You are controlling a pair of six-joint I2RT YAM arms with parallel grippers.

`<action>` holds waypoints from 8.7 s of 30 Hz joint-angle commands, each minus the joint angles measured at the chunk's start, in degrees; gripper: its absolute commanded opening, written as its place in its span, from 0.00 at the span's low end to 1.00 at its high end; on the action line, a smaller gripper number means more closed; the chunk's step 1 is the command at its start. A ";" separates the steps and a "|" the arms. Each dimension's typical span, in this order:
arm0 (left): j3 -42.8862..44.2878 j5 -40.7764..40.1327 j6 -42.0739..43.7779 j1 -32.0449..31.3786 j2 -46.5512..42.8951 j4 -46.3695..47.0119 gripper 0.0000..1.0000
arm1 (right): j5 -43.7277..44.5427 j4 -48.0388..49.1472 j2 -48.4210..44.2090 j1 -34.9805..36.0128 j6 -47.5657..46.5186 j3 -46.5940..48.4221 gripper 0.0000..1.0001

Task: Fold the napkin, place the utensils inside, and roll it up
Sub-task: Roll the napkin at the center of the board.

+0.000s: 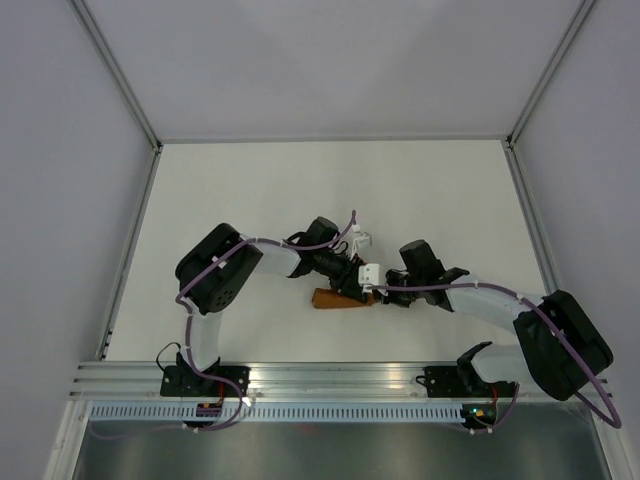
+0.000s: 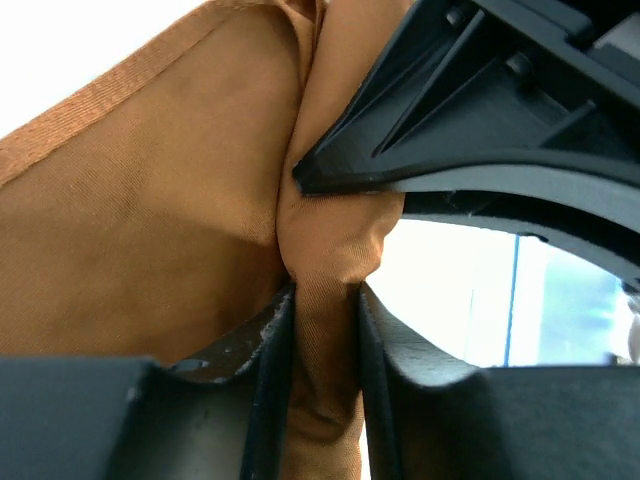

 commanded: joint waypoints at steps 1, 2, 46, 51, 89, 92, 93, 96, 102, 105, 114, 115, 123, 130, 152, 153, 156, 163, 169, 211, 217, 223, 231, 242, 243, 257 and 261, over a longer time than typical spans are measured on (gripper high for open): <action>-2.98 -14.96 -0.02 0.60 -1.96 -2.96 0.38 | -2.58 -10.25 3.87 -3.26 -2.18 2.41 0.18; -3.50 -15.66 -0.02 0.69 -2.84 -1.57 0.38 | -3.02 -11.05 5.18 -3.71 -2.88 3.63 0.18; -24.78 -64.45 52.71 -25.06 -11.46 43.36 0.82 | -14.72 -47.88 46.68 -12.15 -12.55 40.21 0.15; -24.60 -62.95 51.84 -25.24 -10.76 37.83 0.59 | -15.51 -49.20 47.20 -13.03 -13.34 41.09 0.15; -4.13 -7.15 16.51 -4.50 1.18 -3.49 0.06 | -15.46 -14.24 -3.31 -17.97 0.45 10.71 0.73; -2.46 -4.77 15.63 -4.06 2.77 -4.28 0.06 | -9.20 -7.84 -7.18 -11.66 2.04 6.38 0.75; -1.76 -3.73 15.37 -3.88 3.12 -4.46 0.06 | -5.70 -6.58 -7.81 -10.06 2.21 4.20 0.76; -0.09 -2.23 14.75 -3.44 4.35 -6.12 0.06 | -1.29 -2.63 -8.17 -5.48 2.48 1.54 0.75; 2.55 -0.55 14.57 -2.92 6.02 -9.54 0.06 | 0.84 0.63 -6.68 -3.45 2.22 0.13 0.74; 4.13 -0.20 14.57 -2.74 6.81 -10.61 0.06 | 1.36 0.63 -5.80 -2.39 1.87 -0.22 0.69; 11.16 -0.55 13.96 -1.95 10.68 -20.27 0.08 | 1.19 -2.26 -4.04 -0.81 0.64 0.13 0.57; 11.78 -0.55 14.04 -1.86 10.86 -20.80 0.08 | 1.28 -2.44 -3.60 -0.72 0.55 0.04 0.57; 14.60 -4.06 12.73 -1.25 10.43 -23.27 0.23 | 1.72 -3.32 1.32 -0.55 0.89 1.27 0.33; 13.81 -8.54 7.46 1.21 4.37 -19.06 0.46 | 1.99 -5.34 4.31 -0.72 2.83 3.38 0.15; -13.17 -47.38 -3.61 0.96 -26.92 11.28 0.61 | -12.43 -27.74 26.71 -10.65 2.56 23.06 0.11; -14.39 -49.40 -4.32 0.17 -27.37 11.10 0.62 | -13.48 -28.28 27.33 -10.92 2.91 24.64 0.11; -17.30 -60.45 -8.79 -4.30 -28.95 11.45 0.62 | -14.36 -29.95 30.24 -11.62 4.32 27.28 0.11; -22.05 -81.31 -23.90 -16.00 -29.40 13.21 0.68 | -14.89 -30.92 34.28 -12.15 7.75 29.92 0.11; -21.17 -93.44 -34.46 -23.48 -24.04 12.24 0.79 | -14.89 -31.09 36.22 -12.41 9.68 31.59 0.10; -8.78 -102.59 -81.05 -24.80 -11.82 -15.53 0.65 | -13.40 -24.94 33.23 -12.68 18.21 32.91 0.56; -7.20 -100.75 -78.07 -23.13 -11.03 -15.53 0.64 | -11.21 -23.36 31.56 -13.11 19.35 33.26 0.57; -5.88 -99.78 -75.52 -22.08 -10.58 -15.53 0.64 | -10.32 -22.57 31.21 -13.47 21.11 34.76 0.53; -4.57 -98.29 -72.62 -20.67 -10.50 -15.53 0.66 | -10.50 -23.62 34.19 -13.64 23.65 37.48 0.25; -2.63 -96.27 -65.23 -18.48 -9.53 -8.94 0.75 | -13.66 -27.40 41.31 -13.73 26.91 41.17 0.16; -2.11 -95.92 -65.06 -18.12 -8.92 -8.77 0.75 | -13.84 -27.23 41.58 -13.73 27.26 41.09 0.16; 6.33 -89.76 -57.77 -13.11 -2.59 -10.52 0.56 | -19.64 -25.83 44.39 -14.87 31.74 41.44 0.18; 8.00 -87.92 -54.78 -11.62 -2.06 -12.80 0.44 | -20.95 -25.47 43.95 -15.40 31.84 41.44 0.21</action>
